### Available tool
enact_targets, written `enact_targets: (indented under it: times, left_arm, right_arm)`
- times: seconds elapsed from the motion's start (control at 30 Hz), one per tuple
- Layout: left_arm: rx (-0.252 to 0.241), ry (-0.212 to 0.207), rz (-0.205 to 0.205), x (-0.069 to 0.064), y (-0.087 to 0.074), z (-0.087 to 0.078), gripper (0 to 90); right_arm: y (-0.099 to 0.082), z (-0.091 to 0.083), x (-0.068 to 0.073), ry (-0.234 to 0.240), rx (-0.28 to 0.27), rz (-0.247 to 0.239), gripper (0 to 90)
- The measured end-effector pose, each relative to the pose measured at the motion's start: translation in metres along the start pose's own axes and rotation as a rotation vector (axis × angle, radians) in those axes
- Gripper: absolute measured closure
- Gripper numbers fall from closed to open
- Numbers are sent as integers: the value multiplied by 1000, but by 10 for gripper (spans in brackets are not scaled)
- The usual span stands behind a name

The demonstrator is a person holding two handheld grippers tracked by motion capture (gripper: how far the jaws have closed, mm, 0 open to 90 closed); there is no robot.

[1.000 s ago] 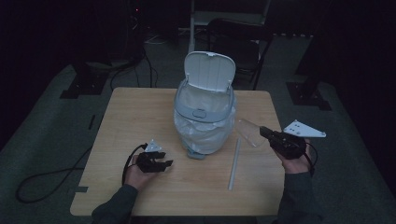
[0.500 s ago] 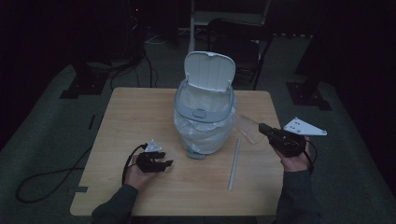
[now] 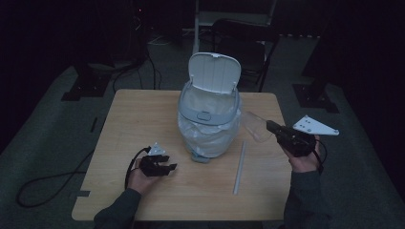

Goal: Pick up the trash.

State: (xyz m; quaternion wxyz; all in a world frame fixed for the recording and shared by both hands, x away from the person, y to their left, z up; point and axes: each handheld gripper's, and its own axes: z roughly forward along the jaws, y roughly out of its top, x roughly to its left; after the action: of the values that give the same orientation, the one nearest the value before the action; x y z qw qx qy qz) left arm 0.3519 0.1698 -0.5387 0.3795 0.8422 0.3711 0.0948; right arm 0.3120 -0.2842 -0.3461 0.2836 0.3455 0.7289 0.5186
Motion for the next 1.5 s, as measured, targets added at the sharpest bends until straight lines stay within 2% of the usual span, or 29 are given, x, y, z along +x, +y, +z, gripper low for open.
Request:
enact_targets:
  times: [0.87,1.37,1.5]
  left_arm:
    - [3,1,3,0,0,0,482]
    - [3,1,4,0,0,0,482]
    - [3,2,4,0,0,0,482]
  right_arm:
    - [24,-1,6,8,-76,-17,866]
    - [36,10,11,33,-106,-18,867]
    - [40,17,11,55,-115,-10,866]
